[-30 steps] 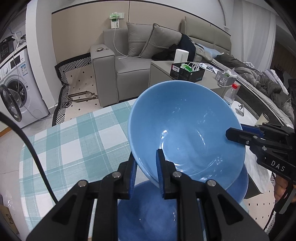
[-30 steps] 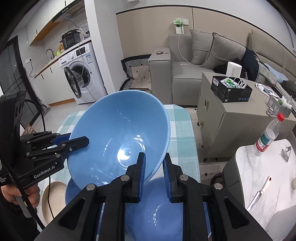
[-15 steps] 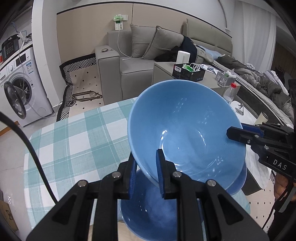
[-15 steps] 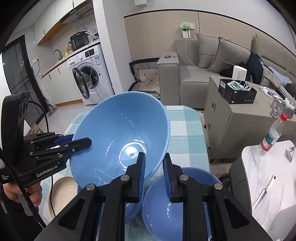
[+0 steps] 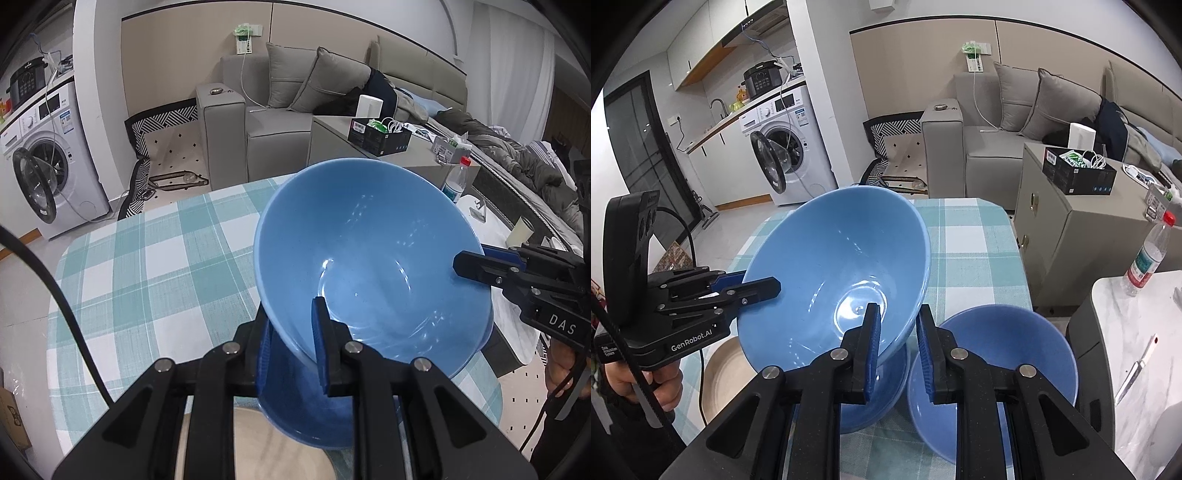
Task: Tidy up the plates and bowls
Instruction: 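Lift the gripped blue bowl with both tools and carry it toward another blue bowl, then lower the blue bowl into the other blue bowl and open both tools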
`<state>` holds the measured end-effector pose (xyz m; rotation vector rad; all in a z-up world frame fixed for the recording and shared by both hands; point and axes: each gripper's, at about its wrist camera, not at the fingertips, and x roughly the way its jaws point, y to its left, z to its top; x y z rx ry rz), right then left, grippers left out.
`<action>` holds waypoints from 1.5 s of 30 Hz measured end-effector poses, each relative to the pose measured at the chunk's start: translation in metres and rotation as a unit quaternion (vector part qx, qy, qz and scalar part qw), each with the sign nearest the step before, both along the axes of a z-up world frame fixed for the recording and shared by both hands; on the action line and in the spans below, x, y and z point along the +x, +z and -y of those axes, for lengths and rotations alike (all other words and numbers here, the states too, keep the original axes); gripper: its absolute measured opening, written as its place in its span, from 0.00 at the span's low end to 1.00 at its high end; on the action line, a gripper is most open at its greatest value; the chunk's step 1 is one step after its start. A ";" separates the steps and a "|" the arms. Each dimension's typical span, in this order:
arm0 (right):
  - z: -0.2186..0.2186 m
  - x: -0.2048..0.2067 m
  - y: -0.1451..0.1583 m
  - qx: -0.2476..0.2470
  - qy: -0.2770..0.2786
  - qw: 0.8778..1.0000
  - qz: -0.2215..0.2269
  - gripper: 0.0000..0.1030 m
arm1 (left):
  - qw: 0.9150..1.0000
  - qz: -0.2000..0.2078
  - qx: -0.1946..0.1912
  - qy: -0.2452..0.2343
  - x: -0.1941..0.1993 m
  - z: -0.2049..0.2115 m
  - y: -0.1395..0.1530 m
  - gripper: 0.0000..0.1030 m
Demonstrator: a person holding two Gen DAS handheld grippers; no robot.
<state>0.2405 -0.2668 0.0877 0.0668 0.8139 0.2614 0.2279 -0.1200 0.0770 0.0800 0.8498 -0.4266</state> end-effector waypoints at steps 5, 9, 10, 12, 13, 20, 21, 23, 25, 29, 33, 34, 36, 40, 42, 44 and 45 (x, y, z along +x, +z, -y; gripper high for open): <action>-0.005 -0.007 -0.006 0.001 0.002 1.000 -0.004 0.19 | 1.000 -0.002 0.003 0.001 -0.006 -0.003 -0.005 0.18; -0.007 -0.010 -0.012 0.009 0.005 1.000 -0.007 0.19 | 1.000 -0.005 0.004 0.002 -0.012 -0.007 -0.009 0.18; -0.008 -0.011 -0.013 0.012 0.005 1.000 -0.008 0.19 | 1.000 -0.006 0.004 0.002 -0.013 -0.008 -0.011 0.18; -0.009 -0.012 -0.017 0.014 0.005 1.000 -0.010 0.19 | 1.000 -0.008 0.004 0.002 -0.015 -0.010 -0.013 0.18; -0.010 -0.013 -0.018 0.015 0.004 1.000 -0.011 0.19 | 1.000 -0.010 0.004 0.003 -0.016 -0.011 -0.015 0.18; -0.016 -0.020 -0.028 0.020 0.003 1.000 -0.012 0.19 | 1.000 -0.014 0.003 0.003 -0.025 -0.017 -0.023 0.18; -0.017 -0.020 -0.029 0.019 0.003 1.000 -0.012 0.19 | 1.000 -0.014 0.003 0.003 -0.026 -0.018 -0.024 0.18; -0.019 -0.020 -0.032 0.016 0.001 1.000 -0.013 0.19 | 1.000 -0.016 0.005 0.003 -0.028 -0.019 -0.027 0.18; -0.021 -0.021 -0.033 0.015 0.001 1.000 -0.013 0.19 | 1.000 -0.018 0.006 0.004 -0.028 -0.020 -0.029 0.18; -0.024 -0.022 -0.040 0.017 -0.002 1.000 -0.013 0.19 | 1.000 -0.021 0.009 0.004 -0.031 -0.023 -0.035 0.18; -0.026 -0.021 -0.046 0.009 -0.006 1.000 -0.010 0.19 | 1.000 -0.023 0.012 0.006 -0.033 -0.024 -0.040 0.19; -0.027 -0.021 -0.048 0.006 -0.009 1.000 -0.008 0.19 | 1.000 -0.023 0.013 0.006 -0.033 -0.023 -0.041 0.19; -0.030 -0.022 -0.050 0.000 -0.014 1.000 -0.006 0.19 | 1.000 -0.023 0.016 0.007 -0.033 -0.022 -0.043 0.19; -0.036 -0.024 -0.055 -0.016 -0.019 1.000 -0.001 0.19 | 0.999 -0.021 0.027 0.009 -0.034 -0.020 -0.048 0.19; -0.037 -0.024 -0.059 -0.022 -0.021 1.000 0.000 0.20 | 0.999 -0.021 0.032 0.009 -0.034 -0.019 -0.050 0.19; -0.038 -0.024 -0.063 -0.027 -0.022 0.999 -0.001 0.20 | 0.999 -0.020 0.037 0.010 -0.034 -0.018 -0.052 0.19; -0.039 -0.024 -0.065 -0.029 -0.022 0.999 -0.001 0.20 | 0.999 -0.018 0.042 0.012 -0.035 -0.017 -0.053 0.19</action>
